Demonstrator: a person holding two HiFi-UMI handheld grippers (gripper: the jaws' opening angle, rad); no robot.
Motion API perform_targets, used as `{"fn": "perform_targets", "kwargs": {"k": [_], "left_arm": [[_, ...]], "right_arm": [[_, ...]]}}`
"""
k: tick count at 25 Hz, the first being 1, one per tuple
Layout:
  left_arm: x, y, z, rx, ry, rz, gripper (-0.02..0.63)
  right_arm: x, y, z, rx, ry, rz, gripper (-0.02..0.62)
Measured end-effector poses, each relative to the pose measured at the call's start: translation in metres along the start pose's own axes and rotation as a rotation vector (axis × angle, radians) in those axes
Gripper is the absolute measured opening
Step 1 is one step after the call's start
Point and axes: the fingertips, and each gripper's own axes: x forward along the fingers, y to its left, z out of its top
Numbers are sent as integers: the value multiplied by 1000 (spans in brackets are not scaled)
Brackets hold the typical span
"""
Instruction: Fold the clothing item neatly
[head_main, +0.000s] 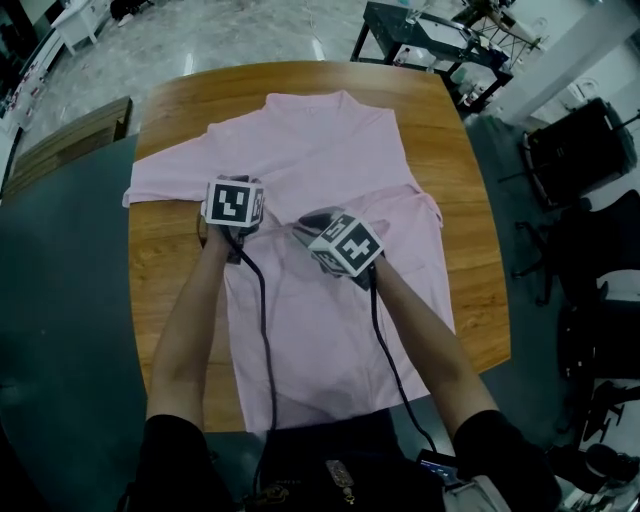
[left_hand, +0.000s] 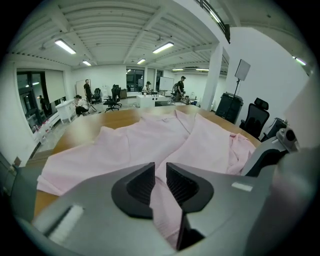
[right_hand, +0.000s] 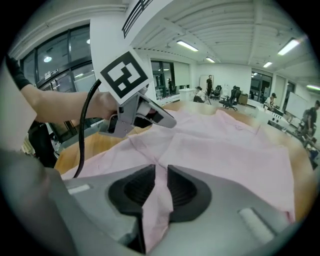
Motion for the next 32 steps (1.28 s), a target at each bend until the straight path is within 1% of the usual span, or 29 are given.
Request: {"fn": "perform_targets", "kwargs": {"k": [2, 6, 10, 14, 19, 24, 28, 32], "left_arm": [[-16, 0, 3, -10, -25, 12, 73], [-49, -10, 6, -28, -79, 42, 12], [-88, -21, 2, -39, -98, 82, 8], [-128, -22, -9, -52, -100, 146, 8], [-179, -15, -19, -102, -119, 191, 8], [-221, 15, -40, -104, -102, 284, 8], [-235, 44, -47, -129, -117, 307, 8], [-236, 88, -55, -134, -130, 327, 8]], "right_arm": [[-13, 1, 3, 33, -27, -8, 66], [-37, 3, 12, 51, -92, -18, 50], [-62, 12, 31, 45, -160, -11, 3], [-84, 29, 47, 34, -220, 10, 3], [-96, 52, 76, 18, -291, 67, 3], [-94, 90, 107, -24, -321, 113, 3], [-85, 103, 134, -47, -334, 120, 3], [-59, 117, 156, -41, -334, 133, 3]]}}
